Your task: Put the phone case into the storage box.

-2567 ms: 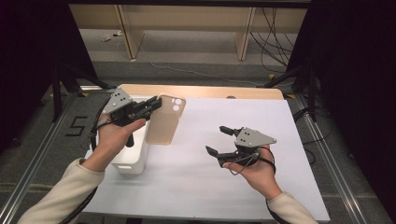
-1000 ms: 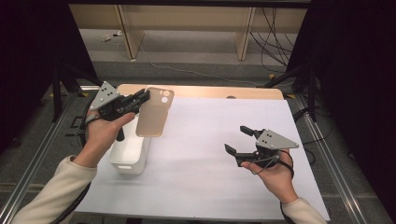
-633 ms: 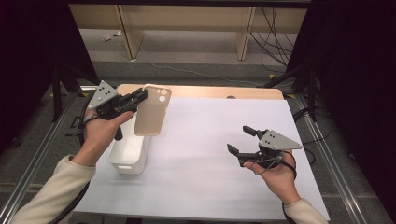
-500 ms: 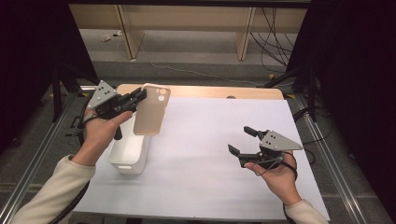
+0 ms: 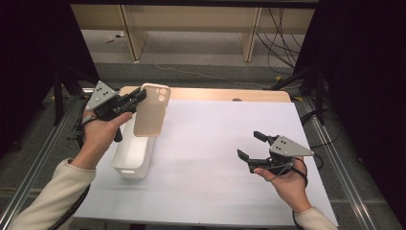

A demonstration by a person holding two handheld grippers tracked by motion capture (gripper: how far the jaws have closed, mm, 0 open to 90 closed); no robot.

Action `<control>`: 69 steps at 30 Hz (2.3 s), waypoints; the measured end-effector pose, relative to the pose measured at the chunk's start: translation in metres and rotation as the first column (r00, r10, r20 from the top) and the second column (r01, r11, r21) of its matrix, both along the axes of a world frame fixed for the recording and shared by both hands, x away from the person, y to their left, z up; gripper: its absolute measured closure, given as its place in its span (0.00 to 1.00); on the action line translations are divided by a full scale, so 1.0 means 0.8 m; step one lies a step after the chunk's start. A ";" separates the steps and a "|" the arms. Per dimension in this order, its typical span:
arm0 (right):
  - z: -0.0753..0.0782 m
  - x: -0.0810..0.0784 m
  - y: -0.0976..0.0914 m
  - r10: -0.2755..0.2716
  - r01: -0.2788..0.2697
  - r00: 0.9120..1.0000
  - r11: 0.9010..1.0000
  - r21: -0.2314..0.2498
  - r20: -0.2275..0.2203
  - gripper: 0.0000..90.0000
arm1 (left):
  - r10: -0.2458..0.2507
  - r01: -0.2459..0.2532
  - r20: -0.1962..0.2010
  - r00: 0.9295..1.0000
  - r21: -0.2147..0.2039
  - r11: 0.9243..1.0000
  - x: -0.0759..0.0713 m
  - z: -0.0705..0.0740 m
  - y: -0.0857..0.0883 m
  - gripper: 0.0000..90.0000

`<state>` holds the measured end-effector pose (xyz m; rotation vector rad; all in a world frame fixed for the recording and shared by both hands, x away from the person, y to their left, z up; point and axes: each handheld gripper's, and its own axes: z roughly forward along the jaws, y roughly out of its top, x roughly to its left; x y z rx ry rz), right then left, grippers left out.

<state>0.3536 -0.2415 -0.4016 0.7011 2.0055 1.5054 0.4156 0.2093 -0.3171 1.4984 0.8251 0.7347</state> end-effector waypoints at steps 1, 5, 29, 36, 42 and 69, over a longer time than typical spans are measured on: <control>0.000 0.000 -0.001 -0.005 0.005 1.000 1.000 0.003 0.005 0.20 | 0.001 -0.001 -0.001 1.000 0.002 1.000 0.000 0.000 0.001 0.91; -0.002 -0.001 -0.004 -0.005 0.005 1.000 1.000 0.008 0.006 0.20 | 0.004 -0.004 0.003 1.000 -0.004 1.000 0.002 0.000 0.003 0.91; -0.009 -0.006 -0.013 -0.034 0.034 0.999 0.999 0.008 -0.008 0.20 | 0.031 -0.031 0.022 0.999 0.012 0.999 0.013 -0.001 0.012 0.91; -0.010 -0.006 -0.014 -0.034 0.035 0.999 0.999 0.006 -0.011 0.20 | 0.047 -0.048 0.027 0.999 0.015 0.999 0.018 -0.003 0.015 0.91; -0.010 -0.006 -0.013 -0.028 0.028 1.000 1.000 0.010 -0.014 0.20 | 0.054 -0.055 0.036 0.998 0.019 0.998 0.023 -0.002 0.018 0.91; -0.011 -0.007 -0.016 -0.034 0.034 0.999 0.999 0.008 -0.014 0.20 | 0.076 -0.078 0.053 0.996 0.027 0.997 0.046 -0.005 0.027 0.91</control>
